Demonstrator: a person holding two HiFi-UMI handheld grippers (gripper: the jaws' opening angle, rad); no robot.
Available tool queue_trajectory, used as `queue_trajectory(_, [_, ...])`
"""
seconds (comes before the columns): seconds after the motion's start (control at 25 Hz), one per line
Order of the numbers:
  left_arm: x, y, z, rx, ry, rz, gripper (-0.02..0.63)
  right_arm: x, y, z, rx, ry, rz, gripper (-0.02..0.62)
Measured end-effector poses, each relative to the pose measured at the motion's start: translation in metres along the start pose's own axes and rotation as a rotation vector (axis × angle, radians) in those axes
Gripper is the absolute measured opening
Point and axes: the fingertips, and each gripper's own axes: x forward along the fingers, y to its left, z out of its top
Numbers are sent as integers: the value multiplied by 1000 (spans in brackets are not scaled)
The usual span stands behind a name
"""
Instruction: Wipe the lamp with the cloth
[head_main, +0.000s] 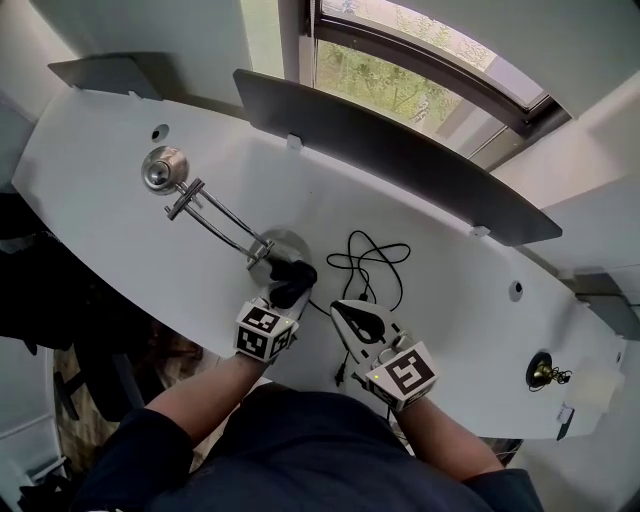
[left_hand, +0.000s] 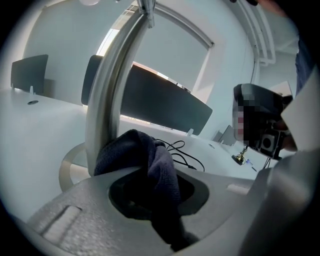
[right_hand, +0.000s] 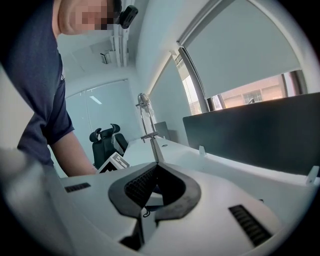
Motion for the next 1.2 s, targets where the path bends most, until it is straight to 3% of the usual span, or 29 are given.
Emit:
queue_trajectory(0.36, [15, -24, 16, 23, -32, -54, 58, -3, -5, 1, 9, 11, -13, 9])
queue_trajectory(0.92, [-16, 19, -4, -100, -18, 33, 58, 17, 6, 5, 6, 34, 16, 9])
queue_trajectory(1.2, [-47, 49, -15, -116, -10, 99, 58, 27, 21, 6, 6, 2, 56, 9])
